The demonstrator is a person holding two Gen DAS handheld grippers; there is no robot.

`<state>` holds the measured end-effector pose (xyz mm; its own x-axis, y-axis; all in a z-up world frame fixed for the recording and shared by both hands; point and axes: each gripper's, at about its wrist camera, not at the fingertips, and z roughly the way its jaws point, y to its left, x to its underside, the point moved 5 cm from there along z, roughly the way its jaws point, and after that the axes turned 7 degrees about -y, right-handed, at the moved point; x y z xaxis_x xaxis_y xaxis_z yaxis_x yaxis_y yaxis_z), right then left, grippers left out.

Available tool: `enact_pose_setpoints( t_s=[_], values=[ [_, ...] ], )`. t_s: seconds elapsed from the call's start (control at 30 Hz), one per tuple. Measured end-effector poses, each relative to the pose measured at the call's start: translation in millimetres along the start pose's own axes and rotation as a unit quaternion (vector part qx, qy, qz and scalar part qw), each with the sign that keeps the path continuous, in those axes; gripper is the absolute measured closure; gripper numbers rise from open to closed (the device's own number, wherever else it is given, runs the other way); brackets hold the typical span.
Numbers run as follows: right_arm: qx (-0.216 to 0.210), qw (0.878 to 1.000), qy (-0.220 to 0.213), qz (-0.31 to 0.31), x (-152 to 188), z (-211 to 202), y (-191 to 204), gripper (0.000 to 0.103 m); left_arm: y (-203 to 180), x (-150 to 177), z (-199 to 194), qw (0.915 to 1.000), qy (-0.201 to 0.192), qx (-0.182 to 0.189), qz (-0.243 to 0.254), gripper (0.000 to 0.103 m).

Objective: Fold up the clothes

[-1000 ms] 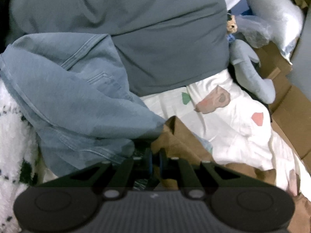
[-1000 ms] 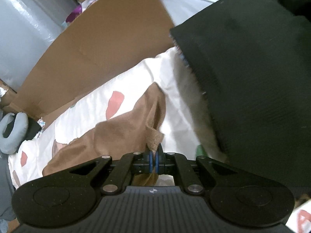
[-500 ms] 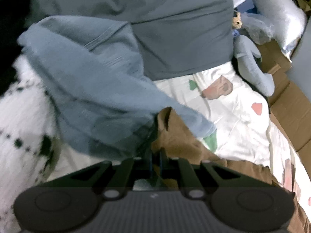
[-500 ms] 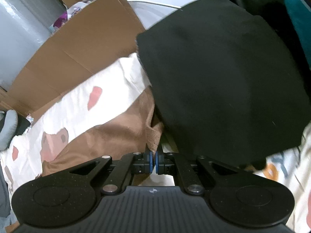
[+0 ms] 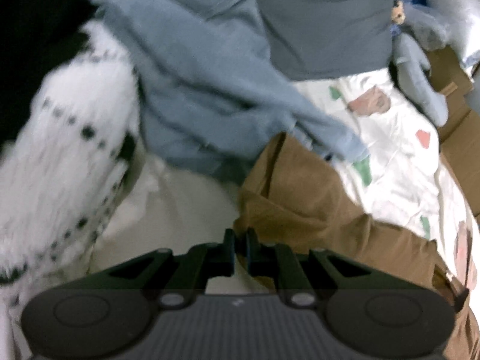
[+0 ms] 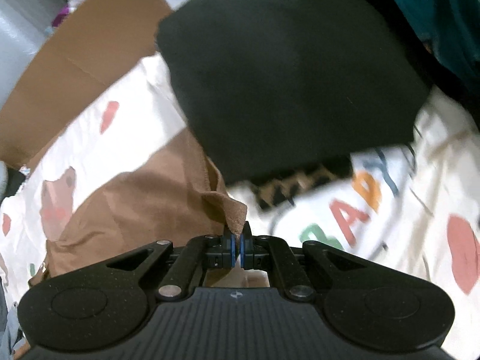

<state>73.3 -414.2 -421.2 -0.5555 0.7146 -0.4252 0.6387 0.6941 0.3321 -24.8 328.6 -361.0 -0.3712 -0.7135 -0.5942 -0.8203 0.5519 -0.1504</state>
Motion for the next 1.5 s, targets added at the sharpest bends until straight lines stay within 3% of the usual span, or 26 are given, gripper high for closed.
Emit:
enact_pose_setpoints(
  t_s=[0.17, 0.27, 0.37, 0.53, 0.87, 1.03, 1.2, 1.5],
  values=[
    [0.011, 1.000, 0.011, 0.004, 14.7, -3.2, -11.8, 0.101, 12.1, 14.3, -0.6, 0.9997, 0.024, -0.008, -0.004, 0.095],
    [0.016, 1.000, 0.016, 0.015, 18.1, -8.4, -16.2, 0.098, 18.8, 16.6, -4.1, 0.9990, 0.038, -0.018, -0.016, 0.089],
    [0.015, 0.999, 0.014, 0.027, 16.5, -20.4, -22.2, 0.092, 25.4, 12.2, -12.5, 0.9988, 0.035, -0.024, -0.027, 0.090],
    [0.002, 1.000, -0.012, 0.001, 4.7, -49.0, -18.5, 0.078, 15.8, -9.1, -26.8, 0.9999, 0.015, 0.006, -0.003, 0.088],
    [-0.054, 0.994, -0.058, -0.079, -39.2, -80.4, 20.5, 0.069, -36.4, -55.4, -48.5, 0.9950, -0.018, 0.072, 0.068, 0.080],
    [-0.089, 0.981, -0.079, -0.156, -66.3, -86.0, 51.8, 0.068, -71.4, -74.3, -49.1, 0.9849, -0.028, 0.107, 0.133, 0.069],
    [-0.117, 0.961, -0.091, -0.233, -87.2, -84.5, 92.8, 0.060, -108.6, -78.2, -43.5, 0.9695, -0.026, 0.143, 0.198, 0.069],
    [-0.152, 0.934, -0.077, -0.315, -80.6, -62.5, 144.2, 0.060, -166.7, -61.3, -22.3, 0.9399, -0.015, 0.176, 0.292, 0.068]
  ],
)
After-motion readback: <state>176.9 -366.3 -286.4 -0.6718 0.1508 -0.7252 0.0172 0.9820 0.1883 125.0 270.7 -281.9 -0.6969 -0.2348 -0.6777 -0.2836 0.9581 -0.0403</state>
